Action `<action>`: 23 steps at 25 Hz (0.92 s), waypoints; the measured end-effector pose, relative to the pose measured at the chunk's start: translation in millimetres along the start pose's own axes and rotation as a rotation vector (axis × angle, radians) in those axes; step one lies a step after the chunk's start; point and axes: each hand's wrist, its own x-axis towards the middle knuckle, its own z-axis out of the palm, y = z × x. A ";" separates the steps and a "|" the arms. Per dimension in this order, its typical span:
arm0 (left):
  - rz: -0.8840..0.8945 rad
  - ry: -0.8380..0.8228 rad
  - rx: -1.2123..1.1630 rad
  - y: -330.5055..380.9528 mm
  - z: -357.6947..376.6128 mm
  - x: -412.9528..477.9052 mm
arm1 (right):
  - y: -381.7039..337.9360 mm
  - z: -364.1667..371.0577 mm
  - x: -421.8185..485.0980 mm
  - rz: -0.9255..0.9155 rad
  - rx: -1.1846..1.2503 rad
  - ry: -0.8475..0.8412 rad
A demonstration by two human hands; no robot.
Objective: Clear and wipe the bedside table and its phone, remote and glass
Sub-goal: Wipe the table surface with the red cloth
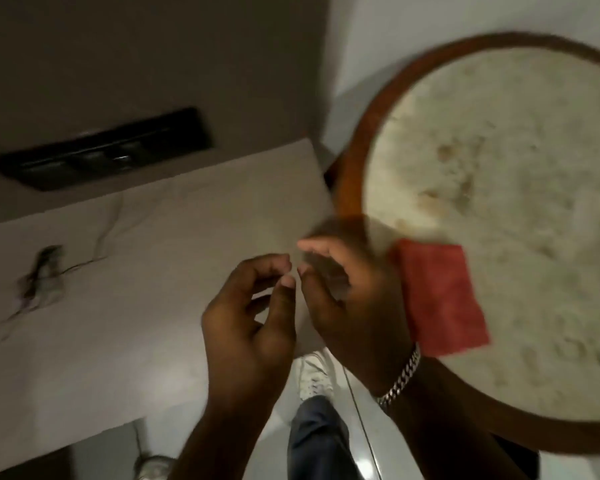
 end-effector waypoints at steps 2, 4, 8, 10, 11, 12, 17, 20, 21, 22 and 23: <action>-0.008 -0.105 -0.011 11.7 46.1 3.6 | 25.3 -40.1 4.6 0.072 -0.015 0.097; 0.011 -0.191 0.018 19.2 83.2 4.3 | 47.9 -70.7 2.9 0.071 -0.079 0.203; -0.019 -0.251 0.215 18.9 129.2 -6.0 | 86.6 -103.7 -17.4 0.171 -0.245 0.385; 0.003 -0.230 0.293 15.9 134.9 -10.0 | 95.9 -101.1 -28.2 0.286 -0.251 0.372; 0.006 -0.228 0.300 14.5 134.8 -12.9 | 97.4 -96.2 -33.0 0.328 -0.218 0.339; -0.009 -0.231 0.275 13.3 136.1 -16.3 | 98.9 -92.0 -38.0 0.357 -0.174 0.318; -0.165 -0.101 0.048 1.1 103.0 -13.9 | 76.9 -59.4 -34.2 0.405 -0.029 0.275; -0.260 0.015 -0.086 -15.1 51.6 1.3 | 41.6 -19.0 -15.1 0.354 -0.005 0.139; -0.257 0.066 -0.121 -22.6 28.9 6.3 | 29.5 2.4 -8.8 0.284 -0.026 0.087; -0.245 0.119 -0.161 -31.6 8.1 12.7 | 19.2 25.5 -2.3 0.221 -0.036 0.033; -0.226 0.177 -0.194 -43.0 -12.1 20.6 | 13.2 51.5 4.8 0.212 0.004 -0.022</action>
